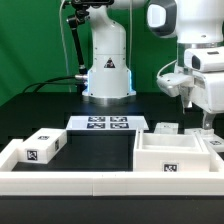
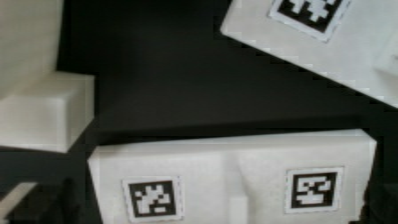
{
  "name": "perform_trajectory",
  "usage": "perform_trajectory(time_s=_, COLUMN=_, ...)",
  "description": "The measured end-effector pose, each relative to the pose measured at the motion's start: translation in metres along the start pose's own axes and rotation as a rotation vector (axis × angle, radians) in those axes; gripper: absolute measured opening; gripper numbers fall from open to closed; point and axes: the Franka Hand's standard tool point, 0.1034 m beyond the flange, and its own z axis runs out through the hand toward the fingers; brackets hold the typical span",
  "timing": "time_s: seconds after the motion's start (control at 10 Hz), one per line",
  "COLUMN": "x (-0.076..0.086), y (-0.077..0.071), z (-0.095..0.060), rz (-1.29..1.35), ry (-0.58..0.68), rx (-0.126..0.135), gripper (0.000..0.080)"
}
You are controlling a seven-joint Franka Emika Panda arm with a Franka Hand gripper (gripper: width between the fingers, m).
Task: Assemble cabinet
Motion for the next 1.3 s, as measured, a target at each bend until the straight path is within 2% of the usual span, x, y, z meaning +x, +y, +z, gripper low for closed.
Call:
perform_trajectory(time_s=0.1, x=0.007, y=-0.002, z=0.001, rz=-0.002, ry=0.002, rx=0.004, gripper=0.0797)
perform_trajectory(time_s=0.4, x=0.003, y=-0.001, z=0.002, rz=0.012, ry=0.002, rx=0.003, gripper=0.0797)
perform_trajectory(time_s=0.5, x=0.01, y=-0.003, z=0.006, rz=0.001, ry=0.016, rx=-0.005, gripper=0.0797)
perform_trajectory(time_s=0.7, x=0.022, y=-0.011, z=0.019, rz=-0.014, ry=0.033, rx=0.01, gripper=0.0797)
perform_trajectory(time_s=1.0, x=0.026, y=-0.018, z=0.032, rz=-0.015, ry=0.042, rx=0.032, gripper=0.0797)
perform_trajectory(time_s=1.2, x=0.026, y=-0.02, z=0.034, rz=-0.01, ry=0.042, rx=0.037, gripper=0.0797)
perform_trajectory(time_s=1.3, x=0.025, y=-0.02, z=0.034, rz=-0.009, ry=0.042, rx=0.038, gripper=0.0676)
